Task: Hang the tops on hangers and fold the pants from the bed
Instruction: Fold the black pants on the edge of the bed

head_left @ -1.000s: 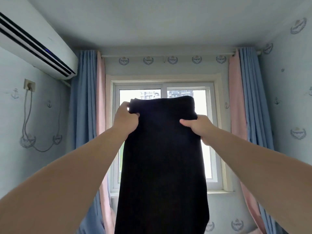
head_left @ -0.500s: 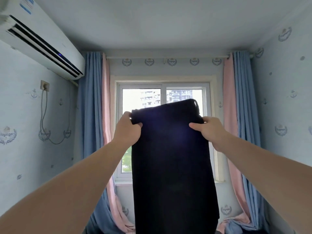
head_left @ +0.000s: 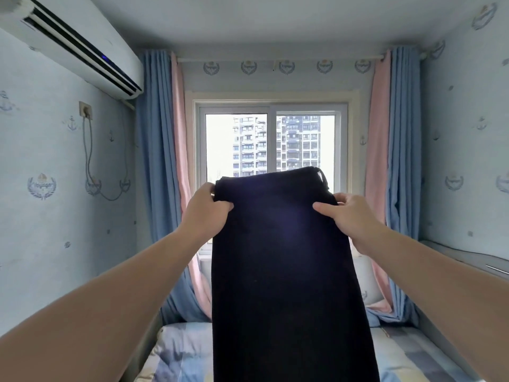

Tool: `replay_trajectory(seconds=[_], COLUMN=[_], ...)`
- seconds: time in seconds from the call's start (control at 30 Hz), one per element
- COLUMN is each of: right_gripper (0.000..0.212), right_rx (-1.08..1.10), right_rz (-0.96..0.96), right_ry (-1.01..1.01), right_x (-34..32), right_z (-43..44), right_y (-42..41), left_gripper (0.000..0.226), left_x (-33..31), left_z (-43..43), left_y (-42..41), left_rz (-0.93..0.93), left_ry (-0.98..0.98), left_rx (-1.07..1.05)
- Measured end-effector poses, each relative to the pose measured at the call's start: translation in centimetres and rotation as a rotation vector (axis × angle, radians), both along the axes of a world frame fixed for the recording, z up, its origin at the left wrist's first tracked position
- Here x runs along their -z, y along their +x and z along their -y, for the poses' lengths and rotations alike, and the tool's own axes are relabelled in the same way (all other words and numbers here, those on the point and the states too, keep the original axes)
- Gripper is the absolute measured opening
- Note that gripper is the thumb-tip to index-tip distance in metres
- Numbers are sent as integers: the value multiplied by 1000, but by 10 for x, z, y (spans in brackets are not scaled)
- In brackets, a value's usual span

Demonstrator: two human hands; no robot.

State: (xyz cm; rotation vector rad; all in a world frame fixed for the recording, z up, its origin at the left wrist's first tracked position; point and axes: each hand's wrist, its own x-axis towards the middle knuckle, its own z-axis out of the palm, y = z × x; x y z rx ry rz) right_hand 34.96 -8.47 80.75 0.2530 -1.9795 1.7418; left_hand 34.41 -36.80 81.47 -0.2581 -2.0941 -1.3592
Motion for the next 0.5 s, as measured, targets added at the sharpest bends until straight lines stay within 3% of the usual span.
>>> replay_trajectory(seconds=[0.27, 0.5], right_gripper=[16, 14], right_rx=[-42, -42], right_rz=[87, 324], right_ry=[23, 125], right_x=[47, 161], right_z=[45, 99], right_y=[-41, -149], left_gripper=[28, 19], left_x=[51, 187], left_z=[47, 102], left_y=[-45, -153], left_rz=[93, 306], left_ry=[40, 73], left_rx=[24, 74])
